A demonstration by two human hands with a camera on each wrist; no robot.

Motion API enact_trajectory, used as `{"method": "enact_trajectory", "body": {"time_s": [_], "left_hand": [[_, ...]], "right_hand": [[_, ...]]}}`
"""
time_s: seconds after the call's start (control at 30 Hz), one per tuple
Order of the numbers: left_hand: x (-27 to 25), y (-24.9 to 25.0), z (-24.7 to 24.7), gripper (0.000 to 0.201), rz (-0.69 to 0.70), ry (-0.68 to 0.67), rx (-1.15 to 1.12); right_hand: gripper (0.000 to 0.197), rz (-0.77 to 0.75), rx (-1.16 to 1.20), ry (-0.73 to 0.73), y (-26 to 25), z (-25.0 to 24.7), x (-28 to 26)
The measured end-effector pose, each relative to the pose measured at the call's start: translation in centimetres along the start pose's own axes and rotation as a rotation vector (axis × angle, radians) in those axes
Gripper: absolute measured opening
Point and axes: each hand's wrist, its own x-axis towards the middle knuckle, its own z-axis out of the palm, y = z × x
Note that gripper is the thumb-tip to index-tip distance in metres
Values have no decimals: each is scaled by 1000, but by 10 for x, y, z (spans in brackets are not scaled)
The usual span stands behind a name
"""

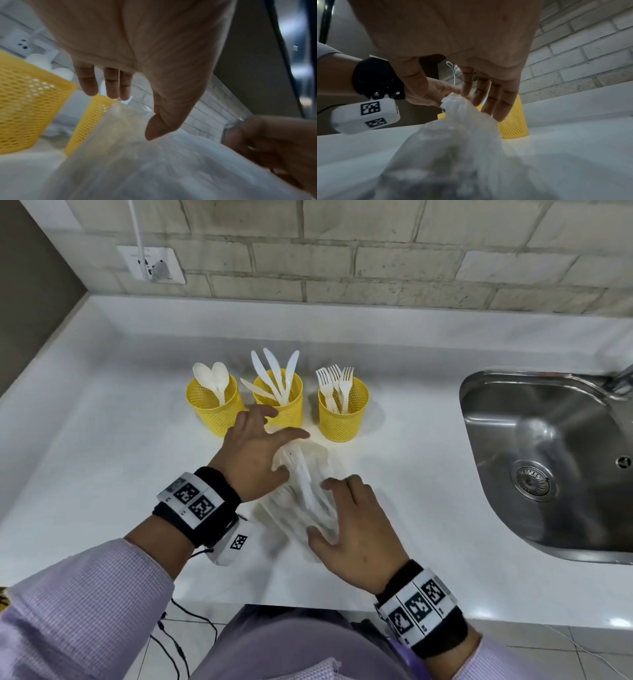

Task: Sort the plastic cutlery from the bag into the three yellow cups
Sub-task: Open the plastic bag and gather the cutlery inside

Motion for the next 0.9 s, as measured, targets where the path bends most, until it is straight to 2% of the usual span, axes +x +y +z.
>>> {"method": "enact_trajectory", "body": {"time_s": [0.07,0.17,0.23,0.3,0.4,0.5,0.63,0.8,0.9], "left_hand": [[-3,12,2,46,10,-12,68],[-5,23,5,25,27,45,93],[-4,25,3,19,36,72,87],[-4,25,-4,15,46,92,56],[-4,22,-16,13,73,164,-49],[-3,17,-28,13,82,217,-155],[1,6,-37,11,3,265,-312],[0,-1,-42,20,-123,283,-440],[-3,6,-45,19,-96,192,-489]], "right_hand": [[63,27,-101,-42,-6,4,15],[44,69,-181,-83,-10,9,34],[27,21,-169,-11,-11,8,39],[16,-29,-124,126,-11,5,36],[25,-99,-83,244,-8,-2,21],[39,-153,28,291,-2,-9,2],[45,-165,234,376,12,-8,-19],[51,-155,318,346,31,-5,-39],[50,-116,408,325,25,-16,-39]]}}
